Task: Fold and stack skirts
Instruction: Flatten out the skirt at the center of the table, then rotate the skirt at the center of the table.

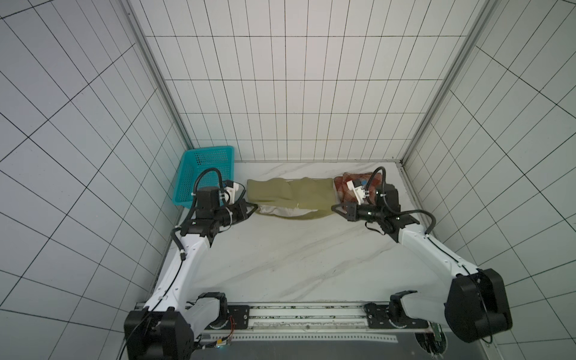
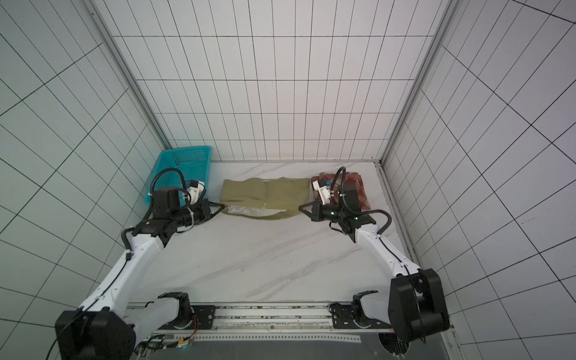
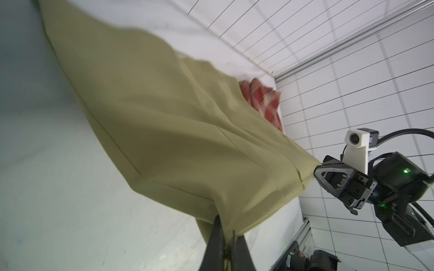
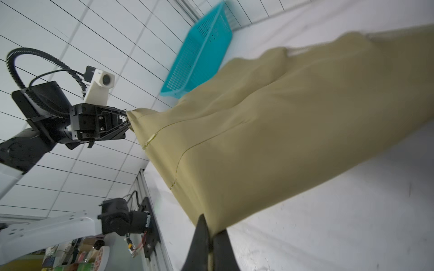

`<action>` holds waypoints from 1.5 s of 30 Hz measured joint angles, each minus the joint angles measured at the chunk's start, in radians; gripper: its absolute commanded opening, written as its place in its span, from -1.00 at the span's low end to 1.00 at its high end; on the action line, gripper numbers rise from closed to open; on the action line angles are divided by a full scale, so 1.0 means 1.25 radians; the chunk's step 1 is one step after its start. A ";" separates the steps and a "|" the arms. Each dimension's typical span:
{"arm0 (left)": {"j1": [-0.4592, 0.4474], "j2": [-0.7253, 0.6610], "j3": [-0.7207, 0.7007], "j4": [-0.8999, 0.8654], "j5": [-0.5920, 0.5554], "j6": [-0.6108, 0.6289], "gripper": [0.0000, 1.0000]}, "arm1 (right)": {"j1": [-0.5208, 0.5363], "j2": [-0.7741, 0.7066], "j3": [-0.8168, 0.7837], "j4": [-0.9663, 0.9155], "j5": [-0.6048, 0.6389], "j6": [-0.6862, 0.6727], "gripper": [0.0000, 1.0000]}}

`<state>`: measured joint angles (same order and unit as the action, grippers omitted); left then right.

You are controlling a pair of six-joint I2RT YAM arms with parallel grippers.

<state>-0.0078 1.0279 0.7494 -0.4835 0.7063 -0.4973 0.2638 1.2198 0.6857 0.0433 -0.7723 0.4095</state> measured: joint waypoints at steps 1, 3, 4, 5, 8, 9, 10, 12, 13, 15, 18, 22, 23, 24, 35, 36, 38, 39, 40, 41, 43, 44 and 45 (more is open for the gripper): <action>-0.012 -0.038 -0.065 -0.004 -0.013 -0.009 -1.00 | 0.014 -0.028 -0.067 0.019 0.014 0.016 -1.00; -0.037 -0.110 -0.159 -0.028 -0.031 -0.028 -1.00 | 0.034 -0.085 -0.167 0.043 0.037 0.045 -0.84; -0.053 -0.157 -0.201 -0.042 -0.040 -0.045 -0.96 | 0.045 -0.118 -0.207 0.049 0.052 0.065 -0.70; -0.071 -0.205 -0.232 -0.052 -0.054 -0.063 -0.69 | 0.057 -0.154 -0.234 0.050 0.069 0.077 -0.52; -0.111 -0.329 -0.271 -0.066 -0.120 -0.132 -0.10 | 0.065 -0.254 -0.267 0.042 0.136 0.099 -0.14; -0.120 -0.358 -0.274 -0.065 -0.132 -0.154 -0.09 | 0.065 -0.277 -0.268 0.040 0.152 0.102 -0.12; -0.126 -0.383 -0.274 -0.065 -0.141 -0.175 -0.06 | 0.065 -0.302 -0.268 0.038 0.167 0.104 -0.11; -0.134 -0.412 -0.272 -0.062 -0.155 -0.207 0.02 | 0.065 -0.333 -0.267 0.033 0.186 0.103 -0.10; -0.135 -0.416 -0.268 -0.067 -0.160 -0.220 0.02 | 0.065 -0.339 -0.267 0.028 0.193 0.103 -0.10; -0.135 -0.407 -0.251 -0.082 -0.163 -0.234 0.03 | 0.065 -0.332 -0.266 0.016 0.198 0.103 -0.10; -0.135 -0.376 -0.211 -0.108 -0.165 -0.236 0.03 | 0.066 -0.283 -0.265 0.013 0.201 0.103 -0.15; -0.135 -0.292 -0.168 -0.094 -0.164 -0.230 0.02 | 0.066 -0.182 -0.264 0.020 0.210 0.103 -0.17; -0.135 -0.266 -0.164 -0.087 -0.164 -0.228 0.02 | 0.066 -0.153 -0.264 0.025 0.212 0.104 -0.17; -0.135 -0.238 -0.161 -0.078 -0.165 -0.226 0.02 | 0.066 -0.126 -0.264 0.030 0.215 0.104 -0.18; -0.136 0.066 -0.141 0.074 -0.182 -0.219 -0.07 | 0.067 0.196 -0.125 0.096 0.280 0.096 -0.16; -0.136 0.085 -0.133 0.080 -0.182 -0.215 -0.07 | 0.067 0.212 -0.112 0.100 0.285 0.096 -0.16; -0.139 0.125 -0.110 0.091 -0.182 -0.205 -0.08 | 0.067 0.253 -0.084 0.105 0.298 0.096 -0.19; -0.139 0.137 -0.102 0.095 -0.182 -0.202 -0.08 | 0.067 0.271 -0.072 0.107 0.302 0.096 -0.24; -0.139 0.150 -0.093 0.100 -0.182 -0.198 -0.08 | 0.066 0.288 -0.058 0.112 0.302 0.096 -0.33; -0.139 0.161 -0.086 0.106 -0.182 -0.196 -0.08 | 0.066 0.305 -0.042 0.113 0.306 0.093 -0.50; -0.140 0.178 -0.079 0.117 -0.179 -0.195 -0.08 | 0.065 0.344 -0.012 0.115 0.311 0.090 -0.71; -0.140 0.184 -0.078 0.121 -0.178 -0.195 -0.08 | 0.063 0.365 0.007 0.114 0.310 0.085 -0.84; -0.140 0.190 -0.078 0.124 -0.178 -0.195 -0.08 | 0.060 0.385 0.026 0.112 0.311 0.082 -0.91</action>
<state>-0.1825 1.2652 0.6525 -0.3283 0.4843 -0.7406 0.3382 1.7004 0.7185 0.1837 -0.3832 0.5121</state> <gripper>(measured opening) 0.461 0.119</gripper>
